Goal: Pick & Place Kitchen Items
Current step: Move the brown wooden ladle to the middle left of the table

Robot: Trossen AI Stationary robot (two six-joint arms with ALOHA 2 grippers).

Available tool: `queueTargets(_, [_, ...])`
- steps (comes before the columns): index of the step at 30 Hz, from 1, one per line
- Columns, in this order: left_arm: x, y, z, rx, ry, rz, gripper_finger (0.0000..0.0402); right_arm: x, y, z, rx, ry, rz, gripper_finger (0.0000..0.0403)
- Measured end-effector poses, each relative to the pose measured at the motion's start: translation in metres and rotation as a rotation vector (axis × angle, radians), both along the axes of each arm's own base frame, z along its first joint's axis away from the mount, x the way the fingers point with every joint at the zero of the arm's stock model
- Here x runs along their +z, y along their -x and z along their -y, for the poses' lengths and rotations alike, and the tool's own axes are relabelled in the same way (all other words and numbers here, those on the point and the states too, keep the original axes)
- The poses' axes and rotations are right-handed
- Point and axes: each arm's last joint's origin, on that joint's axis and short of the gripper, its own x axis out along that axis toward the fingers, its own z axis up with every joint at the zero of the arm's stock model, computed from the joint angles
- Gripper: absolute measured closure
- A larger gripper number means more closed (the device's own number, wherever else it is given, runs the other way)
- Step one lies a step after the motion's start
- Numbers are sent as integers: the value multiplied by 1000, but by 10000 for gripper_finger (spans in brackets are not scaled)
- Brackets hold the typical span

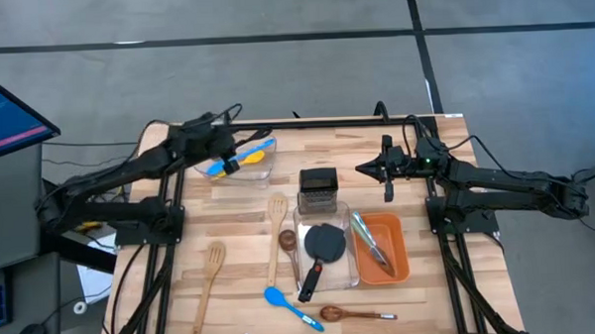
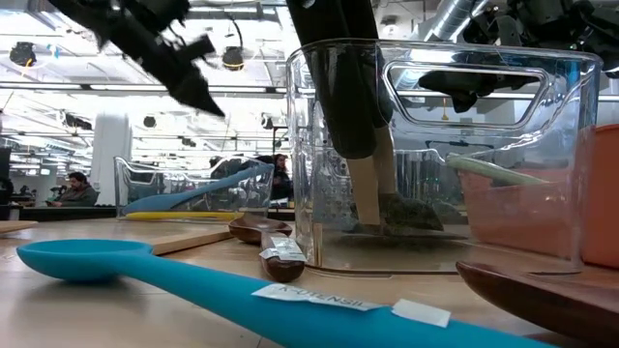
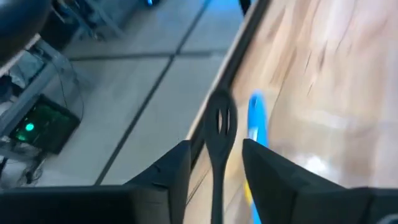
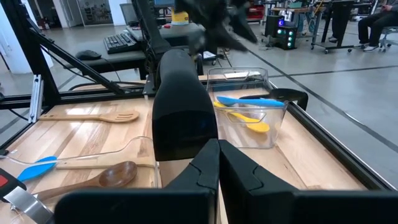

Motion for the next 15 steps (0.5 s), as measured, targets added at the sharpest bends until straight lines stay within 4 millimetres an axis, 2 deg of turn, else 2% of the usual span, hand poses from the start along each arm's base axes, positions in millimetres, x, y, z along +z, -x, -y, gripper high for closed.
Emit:
queueTargets(7, [36,20,38,-95,-13,250,330,0,0,0,0,3,0,402])
queueTargets(11, [46,28,52,-143,-14,325,354,0,0,0,0,3,0,402])
queueTargets(15, [50,31,57,-166,-21,348,371,0,0,0,0,3,0,402])
